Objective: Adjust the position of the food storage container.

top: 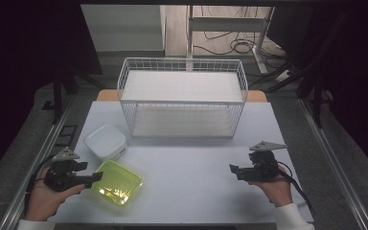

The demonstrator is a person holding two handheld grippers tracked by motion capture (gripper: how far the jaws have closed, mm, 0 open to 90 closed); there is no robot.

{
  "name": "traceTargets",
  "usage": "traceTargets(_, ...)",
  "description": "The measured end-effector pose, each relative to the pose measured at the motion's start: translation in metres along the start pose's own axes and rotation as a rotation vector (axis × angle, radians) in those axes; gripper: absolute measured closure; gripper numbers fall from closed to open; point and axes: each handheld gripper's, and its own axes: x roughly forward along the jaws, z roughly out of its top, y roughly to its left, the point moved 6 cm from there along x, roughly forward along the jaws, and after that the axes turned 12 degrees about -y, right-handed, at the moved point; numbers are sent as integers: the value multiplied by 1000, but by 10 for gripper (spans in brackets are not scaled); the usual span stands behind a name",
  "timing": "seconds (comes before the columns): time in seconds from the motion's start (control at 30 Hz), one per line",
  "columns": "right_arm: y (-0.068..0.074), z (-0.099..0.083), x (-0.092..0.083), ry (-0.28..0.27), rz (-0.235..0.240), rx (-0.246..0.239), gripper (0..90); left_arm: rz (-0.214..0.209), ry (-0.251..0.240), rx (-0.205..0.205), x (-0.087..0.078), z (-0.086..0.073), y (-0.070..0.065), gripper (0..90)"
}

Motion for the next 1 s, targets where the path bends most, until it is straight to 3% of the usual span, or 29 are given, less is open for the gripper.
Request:
traceTargets(0.13, 0, 0, 0, 2, -4, -1, 139, 33, 16, -11, 4, -4, 8, 317)
traceTargets(0.27, -1, 0, 0, 5, -12, -4, 140, 97, 65, -28, 14, -10, 21, 456)
traceTargets(0.47, -1, -2, 1, 14, -19, -12, 140, 101, 100, -65, 20, -17, 35, 704)
traceTargets(0.67, 0, -3, 2, 23, -26, -19, 140, 104, 149, -76, 20, -26, 47, 855)
traceTargets(1.0, -1, -6, 5, 45, -42, -36, 140, 73, 219, -80, 27, -37, 46, 900)
